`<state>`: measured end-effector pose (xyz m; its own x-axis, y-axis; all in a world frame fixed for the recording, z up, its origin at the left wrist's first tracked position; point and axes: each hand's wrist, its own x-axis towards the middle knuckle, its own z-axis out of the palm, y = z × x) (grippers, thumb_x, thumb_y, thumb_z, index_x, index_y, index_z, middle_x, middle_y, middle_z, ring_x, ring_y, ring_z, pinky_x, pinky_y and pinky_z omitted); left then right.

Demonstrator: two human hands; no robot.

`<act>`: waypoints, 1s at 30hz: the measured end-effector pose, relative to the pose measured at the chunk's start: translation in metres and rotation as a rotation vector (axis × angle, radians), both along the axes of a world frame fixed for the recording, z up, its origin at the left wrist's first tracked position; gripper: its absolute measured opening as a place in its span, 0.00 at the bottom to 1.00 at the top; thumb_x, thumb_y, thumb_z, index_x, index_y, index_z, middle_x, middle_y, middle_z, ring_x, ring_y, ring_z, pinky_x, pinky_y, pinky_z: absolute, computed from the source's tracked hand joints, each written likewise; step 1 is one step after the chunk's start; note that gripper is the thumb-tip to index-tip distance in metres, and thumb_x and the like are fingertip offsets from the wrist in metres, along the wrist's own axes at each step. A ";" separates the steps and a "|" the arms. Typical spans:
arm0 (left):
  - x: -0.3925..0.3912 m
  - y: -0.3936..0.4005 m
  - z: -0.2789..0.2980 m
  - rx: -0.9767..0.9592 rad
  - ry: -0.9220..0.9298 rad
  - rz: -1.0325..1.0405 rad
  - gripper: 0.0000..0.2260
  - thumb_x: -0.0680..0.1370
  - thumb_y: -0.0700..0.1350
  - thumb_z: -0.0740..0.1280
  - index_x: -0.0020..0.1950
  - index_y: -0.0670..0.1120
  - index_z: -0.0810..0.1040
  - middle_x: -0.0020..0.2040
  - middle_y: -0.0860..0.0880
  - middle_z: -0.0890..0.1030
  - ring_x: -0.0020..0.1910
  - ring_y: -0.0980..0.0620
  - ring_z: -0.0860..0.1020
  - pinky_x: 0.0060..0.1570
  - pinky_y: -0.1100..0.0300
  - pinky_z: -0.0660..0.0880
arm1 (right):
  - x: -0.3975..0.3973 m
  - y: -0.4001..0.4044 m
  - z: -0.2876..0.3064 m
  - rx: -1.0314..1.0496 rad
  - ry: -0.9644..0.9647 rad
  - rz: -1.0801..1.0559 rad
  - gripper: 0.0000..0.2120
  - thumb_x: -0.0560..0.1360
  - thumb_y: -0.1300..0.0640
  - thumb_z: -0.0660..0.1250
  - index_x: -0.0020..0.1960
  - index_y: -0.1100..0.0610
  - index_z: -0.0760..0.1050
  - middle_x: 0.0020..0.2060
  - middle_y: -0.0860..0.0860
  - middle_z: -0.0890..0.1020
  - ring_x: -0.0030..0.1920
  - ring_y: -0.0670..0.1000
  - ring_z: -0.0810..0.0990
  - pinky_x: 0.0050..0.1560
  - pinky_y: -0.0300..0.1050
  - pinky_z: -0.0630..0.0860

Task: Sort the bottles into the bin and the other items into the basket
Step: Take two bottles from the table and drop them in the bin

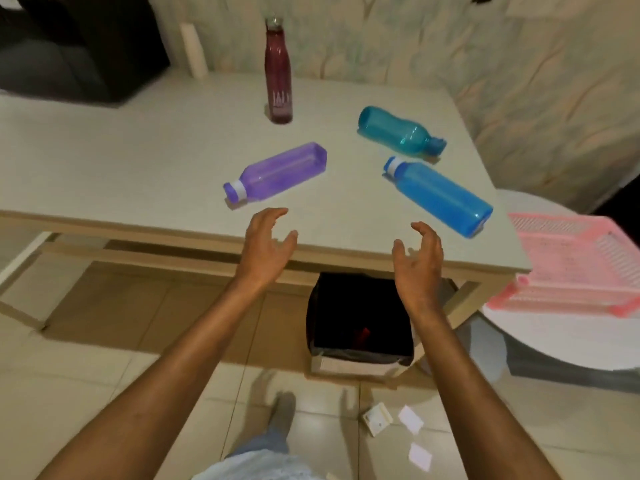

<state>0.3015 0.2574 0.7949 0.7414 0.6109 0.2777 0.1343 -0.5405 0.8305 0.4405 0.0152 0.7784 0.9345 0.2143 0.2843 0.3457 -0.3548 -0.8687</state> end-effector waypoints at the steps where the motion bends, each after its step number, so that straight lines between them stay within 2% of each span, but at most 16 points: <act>1: 0.010 0.011 0.005 0.027 -0.012 0.001 0.21 0.79 0.50 0.70 0.71 0.52 0.73 0.68 0.53 0.71 0.65 0.54 0.73 0.60 0.63 0.72 | 0.015 0.004 0.004 -0.025 -0.023 -0.010 0.22 0.80 0.46 0.64 0.72 0.42 0.64 0.71 0.43 0.67 0.68 0.45 0.69 0.59 0.31 0.70; 4: 0.048 0.047 0.019 0.150 0.039 -0.020 0.24 0.79 0.52 0.70 0.74 0.48 0.70 0.72 0.48 0.71 0.69 0.50 0.70 0.64 0.59 0.69 | 0.062 0.018 0.015 -0.161 -0.087 -0.093 0.29 0.79 0.48 0.67 0.77 0.51 0.61 0.76 0.50 0.65 0.74 0.53 0.65 0.68 0.46 0.74; 7: 0.083 0.080 0.031 0.253 0.121 -0.041 0.29 0.78 0.53 0.71 0.76 0.47 0.67 0.75 0.46 0.68 0.73 0.45 0.67 0.68 0.50 0.68 | 0.101 0.027 0.023 -0.348 -0.150 -0.199 0.37 0.78 0.47 0.71 0.80 0.55 0.59 0.78 0.55 0.64 0.79 0.58 0.60 0.78 0.59 0.62; 10: 0.115 0.109 0.038 0.426 0.239 -0.048 0.32 0.77 0.56 0.71 0.77 0.47 0.66 0.77 0.44 0.65 0.74 0.40 0.65 0.70 0.45 0.66 | 0.131 0.031 0.025 -0.558 -0.216 -0.266 0.40 0.76 0.42 0.72 0.80 0.54 0.57 0.79 0.55 0.63 0.80 0.60 0.58 0.78 0.60 0.57; 15: 0.146 0.149 0.038 0.595 0.465 -0.086 0.36 0.77 0.62 0.69 0.79 0.46 0.64 0.79 0.42 0.62 0.75 0.38 0.64 0.71 0.41 0.64 | 0.169 0.029 0.023 -0.782 -0.243 -0.353 0.42 0.73 0.35 0.71 0.78 0.54 0.60 0.77 0.56 0.67 0.77 0.60 0.64 0.76 0.61 0.63; 19: 0.153 0.167 0.033 0.591 0.574 -0.098 0.37 0.77 0.63 0.68 0.79 0.46 0.62 0.79 0.42 0.62 0.74 0.38 0.66 0.67 0.42 0.69 | 0.183 0.019 0.018 -0.846 -0.281 -0.427 0.42 0.69 0.30 0.71 0.73 0.55 0.66 0.68 0.57 0.75 0.67 0.60 0.75 0.66 0.61 0.74; 22: 0.154 0.178 0.024 0.528 0.660 -0.096 0.39 0.76 0.64 0.69 0.79 0.46 0.60 0.77 0.42 0.64 0.70 0.37 0.70 0.62 0.42 0.72 | 0.188 0.011 0.011 -0.917 -0.272 -0.477 0.41 0.69 0.27 0.69 0.69 0.55 0.69 0.61 0.56 0.80 0.61 0.59 0.80 0.66 0.62 0.73; 24: 0.153 0.184 0.018 0.482 0.693 -0.087 0.38 0.75 0.65 0.68 0.78 0.47 0.61 0.72 0.42 0.69 0.65 0.37 0.74 0.53 0.45 0.74 | 0.190 0.008 0.007 -0.954 -0.272 -0.520 0.39 0.69 0.27 0.69 0.67 0.55 0.71 0.59 0.56 0.82 0.59 0.59 0.81 0.66 0.64 0.71; 26: 0.151 0.187 0.014 0.463 0.672 -0.077 0.36 0.75 0.67 0.69 0.75 0.47 0.64 0.66 0.42 0.75 0.59 0.39 0.78 0.45 0.51 0.72 | 0.189 0.008 0.008 -0.954 -0.257 -0.538 0.38 0.68 0.28 0.70 0.65 0.56 0.73 0.55 0.57 0.82 0.55 0.60 0.81 0.61 0.62 0.73; 30: 0.145 0.183 0.015 0.451 0.585 -0.063 0.34 0.74 0.66 0.70 0.73 0.47 0.68 0.63 0.43 0.78 0.55 0.41 0.80 0.43 0.53 0.72 | 0.173 0.002 0.015 -0.921 -0.233 -0.509 0.39 0.66 0.28 0.72 0.65 0.55 0.74 0.52 0.57 0.80 0.49 0.57 0.78 0.49 0.53 0.76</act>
